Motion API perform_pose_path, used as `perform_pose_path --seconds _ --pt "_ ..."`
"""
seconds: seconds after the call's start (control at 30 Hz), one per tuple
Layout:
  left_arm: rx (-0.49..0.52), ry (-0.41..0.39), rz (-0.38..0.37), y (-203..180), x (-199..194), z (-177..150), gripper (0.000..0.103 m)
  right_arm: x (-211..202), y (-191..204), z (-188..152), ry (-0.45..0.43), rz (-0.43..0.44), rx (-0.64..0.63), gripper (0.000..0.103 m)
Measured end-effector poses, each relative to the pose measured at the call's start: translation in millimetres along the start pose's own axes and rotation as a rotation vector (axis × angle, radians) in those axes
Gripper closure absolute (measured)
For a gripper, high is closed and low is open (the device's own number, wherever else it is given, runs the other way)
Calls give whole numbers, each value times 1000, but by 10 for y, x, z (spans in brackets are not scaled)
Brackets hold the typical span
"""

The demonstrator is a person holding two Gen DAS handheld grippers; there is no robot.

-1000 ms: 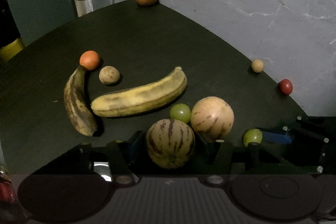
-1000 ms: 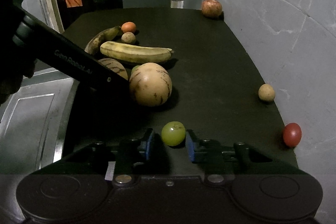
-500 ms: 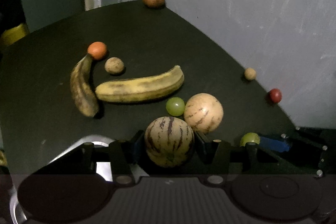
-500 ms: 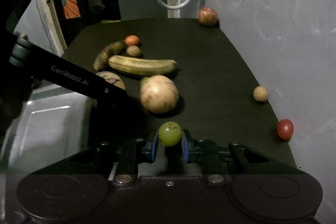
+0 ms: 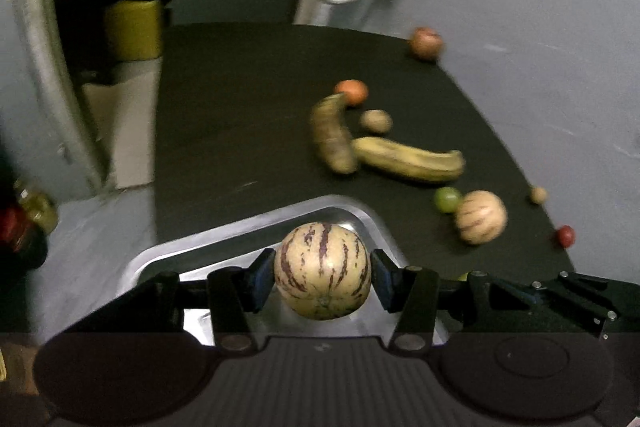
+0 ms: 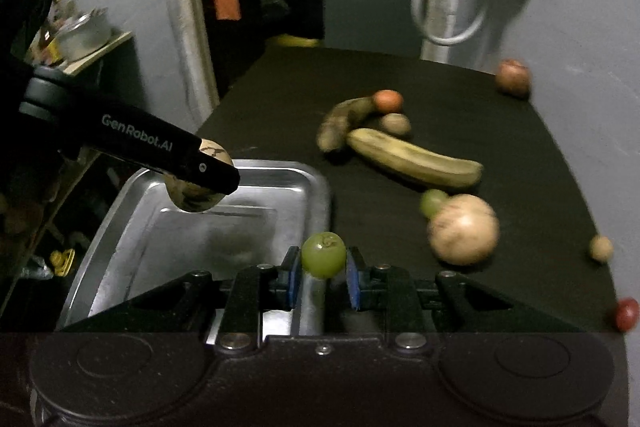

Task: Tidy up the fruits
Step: 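Carry the striped melon and green grape to the silver tray and release both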

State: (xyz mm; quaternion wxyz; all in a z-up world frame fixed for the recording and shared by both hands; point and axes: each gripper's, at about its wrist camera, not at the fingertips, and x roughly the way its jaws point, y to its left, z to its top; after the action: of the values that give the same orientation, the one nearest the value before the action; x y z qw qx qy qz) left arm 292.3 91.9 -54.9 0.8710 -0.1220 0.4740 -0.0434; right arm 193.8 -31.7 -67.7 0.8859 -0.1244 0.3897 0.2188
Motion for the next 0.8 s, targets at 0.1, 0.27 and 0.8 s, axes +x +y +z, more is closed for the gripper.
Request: perform_pose_path --seconds 0.1,0.27,0.8 --pt "-44 1 29 204 -26 -48 48 114 121 55 -2 5 -40 78" --pt "-93 7 70 445 -21 -119 48 307 274 145 -7 2 -82 78" --pt "-138 17 97 695 33 -189 48 667 378 262 1 -51 -103 69"
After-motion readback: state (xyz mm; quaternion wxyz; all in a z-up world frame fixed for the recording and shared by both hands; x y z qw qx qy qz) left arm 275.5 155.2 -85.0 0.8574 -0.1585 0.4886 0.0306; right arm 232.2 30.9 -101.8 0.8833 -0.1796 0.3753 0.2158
